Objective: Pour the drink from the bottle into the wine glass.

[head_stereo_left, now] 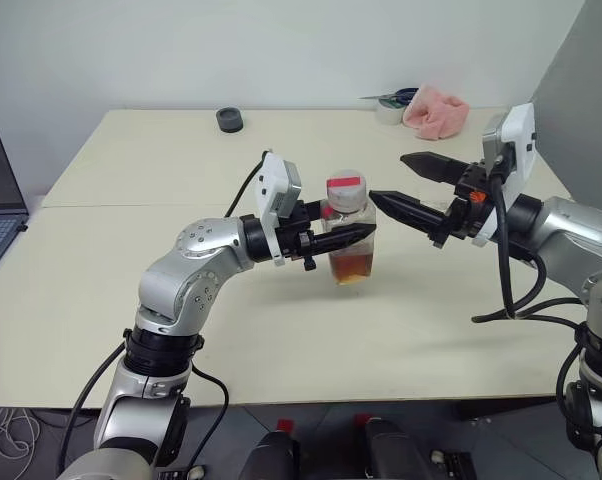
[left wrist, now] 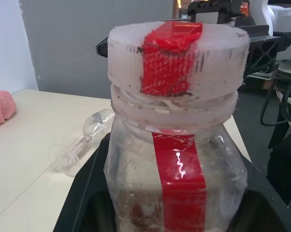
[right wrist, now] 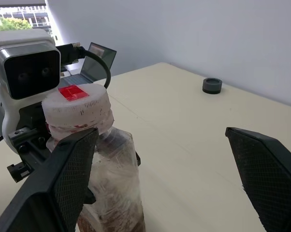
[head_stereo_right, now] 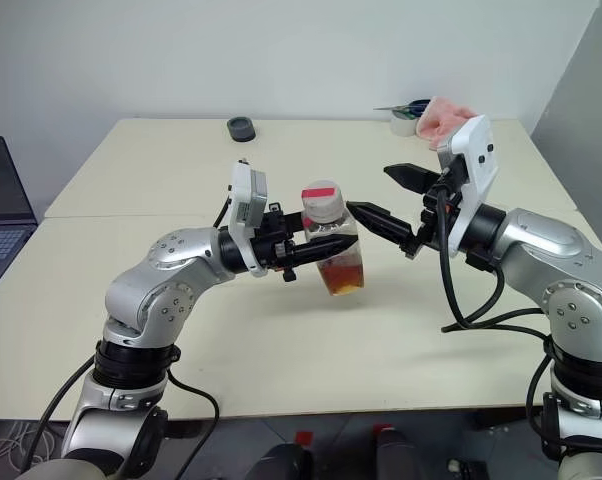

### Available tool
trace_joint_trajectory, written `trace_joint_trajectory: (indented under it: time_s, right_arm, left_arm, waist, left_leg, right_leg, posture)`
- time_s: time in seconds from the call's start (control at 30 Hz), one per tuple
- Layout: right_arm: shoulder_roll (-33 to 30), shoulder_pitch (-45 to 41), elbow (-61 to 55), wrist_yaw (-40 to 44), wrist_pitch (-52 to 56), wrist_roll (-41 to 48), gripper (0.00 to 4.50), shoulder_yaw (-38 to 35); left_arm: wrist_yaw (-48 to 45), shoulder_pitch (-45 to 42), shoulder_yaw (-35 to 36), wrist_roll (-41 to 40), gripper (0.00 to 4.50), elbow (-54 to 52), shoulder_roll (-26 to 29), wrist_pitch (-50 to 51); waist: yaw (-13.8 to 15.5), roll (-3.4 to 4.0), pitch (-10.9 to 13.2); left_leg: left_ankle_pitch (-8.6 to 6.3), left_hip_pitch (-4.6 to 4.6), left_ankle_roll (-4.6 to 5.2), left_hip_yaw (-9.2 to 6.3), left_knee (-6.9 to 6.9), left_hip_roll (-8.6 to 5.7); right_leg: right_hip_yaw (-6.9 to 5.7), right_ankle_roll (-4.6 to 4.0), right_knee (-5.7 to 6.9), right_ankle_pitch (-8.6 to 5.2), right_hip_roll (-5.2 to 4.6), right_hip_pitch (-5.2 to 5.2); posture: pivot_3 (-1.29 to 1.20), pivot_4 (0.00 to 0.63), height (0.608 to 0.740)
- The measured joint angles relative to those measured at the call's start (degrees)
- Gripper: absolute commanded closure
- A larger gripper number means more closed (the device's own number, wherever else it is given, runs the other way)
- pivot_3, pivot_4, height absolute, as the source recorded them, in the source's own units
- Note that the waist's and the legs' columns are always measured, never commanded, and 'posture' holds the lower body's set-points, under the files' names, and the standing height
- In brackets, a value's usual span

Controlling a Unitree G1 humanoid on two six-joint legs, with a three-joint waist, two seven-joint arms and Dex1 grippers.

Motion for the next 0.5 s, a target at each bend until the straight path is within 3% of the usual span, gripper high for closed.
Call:
trace_joint_trajectory:
  time_s: [0.27,0.5]
  right_arm:
    - [-4.4,3.8,-1.1,3.7,3.1,6.0,0.02,-0.9]
    - [-2.3,-0.7,-0.8,2.7,3.3,8.5,0.02,-0.4]
  left_arm:
    - [0.0,0.0,0.0,0.1,2.55,-0.1,0.1,0.0]
    - [-0.2,0.0,0.0,0.1,2.55,-0.1,0.0,-0.1]
  waist:
    - [0.1,-0.01,0.0]
    - [0.0,-0.01,0.0]
  left_leg:
    - [0.00,0.00,0.00,0.01,0.01,0.00]
    - [0.00,0.02,0.00,0.00,0.01,0.01]
  right_leg:
    - [-0.01,0.00,-0.02,0.00,0.00,0.02]
    - [-0.01,0.00,0.00,0.00,0.04,0.03]
  posture:
    - [0.00,0.150,0.740]
    - [0.00,0.150,0.740]
